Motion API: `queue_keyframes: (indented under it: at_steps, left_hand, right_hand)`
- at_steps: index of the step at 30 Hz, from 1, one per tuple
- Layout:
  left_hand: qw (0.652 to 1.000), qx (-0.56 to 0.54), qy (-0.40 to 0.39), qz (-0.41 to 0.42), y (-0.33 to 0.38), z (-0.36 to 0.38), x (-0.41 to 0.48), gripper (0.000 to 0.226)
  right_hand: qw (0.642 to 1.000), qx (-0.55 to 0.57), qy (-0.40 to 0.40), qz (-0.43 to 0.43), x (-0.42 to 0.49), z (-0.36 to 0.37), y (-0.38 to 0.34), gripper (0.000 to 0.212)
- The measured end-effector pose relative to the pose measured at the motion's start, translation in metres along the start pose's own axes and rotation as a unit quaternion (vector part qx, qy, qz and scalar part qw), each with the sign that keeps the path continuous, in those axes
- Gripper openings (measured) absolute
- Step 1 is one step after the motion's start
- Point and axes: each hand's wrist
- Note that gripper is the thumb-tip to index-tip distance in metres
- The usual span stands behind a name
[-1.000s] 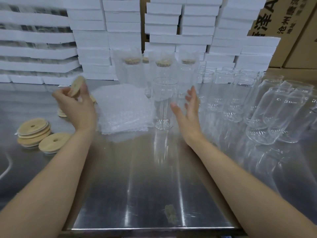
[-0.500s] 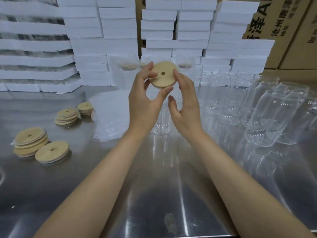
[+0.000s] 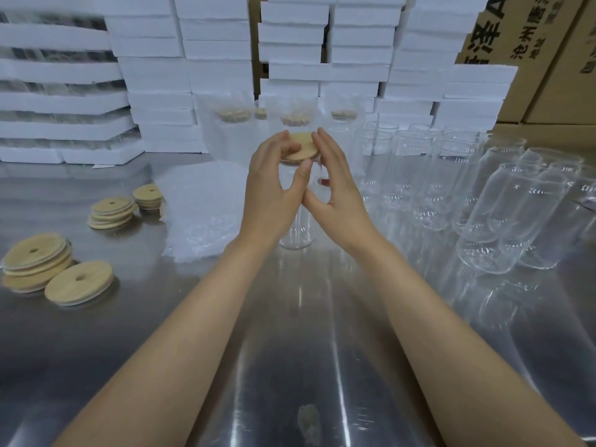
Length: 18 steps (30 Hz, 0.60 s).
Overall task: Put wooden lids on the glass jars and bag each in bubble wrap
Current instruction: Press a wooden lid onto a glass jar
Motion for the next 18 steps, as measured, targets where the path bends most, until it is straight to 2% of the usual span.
queue_keyframes:
  at_steps: [4, 8, 12, 18]
  left_hand:
    - [0.999, 0.016, -0.039, -0.017, -0.0013, 0.0011, -0.0057, 0.045]
    - [0.998, -0.005, -0.029, -0.052, 0.0005, -0.0021, -0.0038, 0.058]
    - [0.998, -0.008, -0.022, -0.057, 0.0016, -0.0059, -0.0007, 0.060]
    - [0.999, -0.002, -0.029, -0.037, 0.0018, -0.0063, 0.0008, 0.054]
  right_hand:
    - [1.000, 0.003, 0.015, -0.001, -0.0015, 0.0010, -0.0003, 0.074]
    - [1.000, 0.011, 0.000, 0.004, 0.0003, -0.0030, -0.0014, 0.078]
    - [1.000, 0.003, -0.021, 0.004, 0.0038, -0.0075, -0.0009, 0.073]
    - [1.000, 0.000, -0.007, -0.011, 0.0045, -0.0046, 0.0036, 0.060]
Point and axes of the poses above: each hand's wrist, its own x-axis towards the middle knuckle, its own z-axis out of the palm, y = z × x, and after that the axes turned 6 degrees about z, right-handed
